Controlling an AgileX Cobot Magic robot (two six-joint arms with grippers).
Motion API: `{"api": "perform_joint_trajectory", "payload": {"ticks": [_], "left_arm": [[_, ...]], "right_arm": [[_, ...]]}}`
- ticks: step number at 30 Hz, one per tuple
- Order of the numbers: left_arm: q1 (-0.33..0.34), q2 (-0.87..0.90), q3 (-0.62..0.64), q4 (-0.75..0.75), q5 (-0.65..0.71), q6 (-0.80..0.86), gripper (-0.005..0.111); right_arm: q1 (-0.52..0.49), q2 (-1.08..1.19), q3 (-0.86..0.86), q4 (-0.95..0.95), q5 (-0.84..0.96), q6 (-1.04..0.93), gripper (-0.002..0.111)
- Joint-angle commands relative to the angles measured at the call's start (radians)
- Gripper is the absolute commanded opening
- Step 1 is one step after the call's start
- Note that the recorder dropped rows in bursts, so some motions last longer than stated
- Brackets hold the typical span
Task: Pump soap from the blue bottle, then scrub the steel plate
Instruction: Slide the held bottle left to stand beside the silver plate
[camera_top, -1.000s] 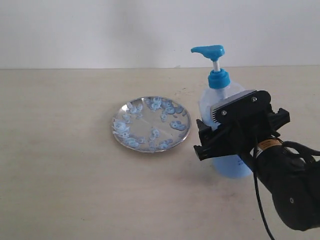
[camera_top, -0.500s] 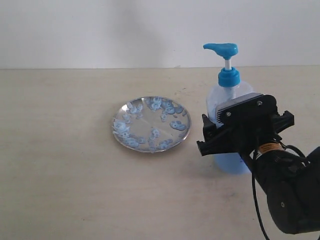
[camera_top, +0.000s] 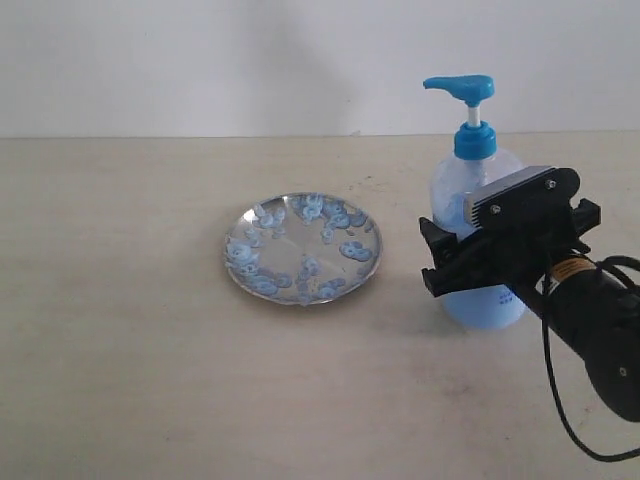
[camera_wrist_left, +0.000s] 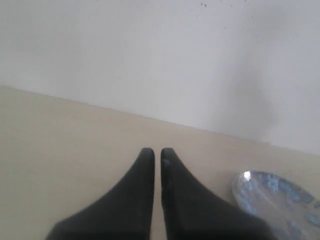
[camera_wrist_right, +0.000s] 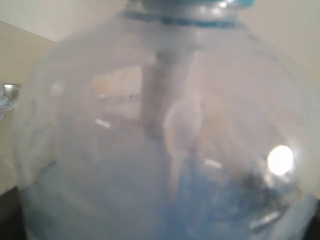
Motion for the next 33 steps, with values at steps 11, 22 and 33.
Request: {"api": "perform_joint_trajectory", "payload": {"ticks": [11,22,33], "left_arm": [[-0.005,0.004,0.004,-0.041,-0.071,-0.094,0.004],[-0.005,0.004,0.004,-0.037,-0.071,-0.066,0.004],[-0.005,0.004,0.004,-0.025,-0.071,-0.062,0.004]], "right_arm": [[-0.113,0.002,-0.248,-0.389,0.377,0.078,0.000],[-0.239,0.073,-0.249,-0.491,0.234,0.113,0.000],[-0.283,0.100,-0.249,-0.558,0.145,0.209,0.000]]}}
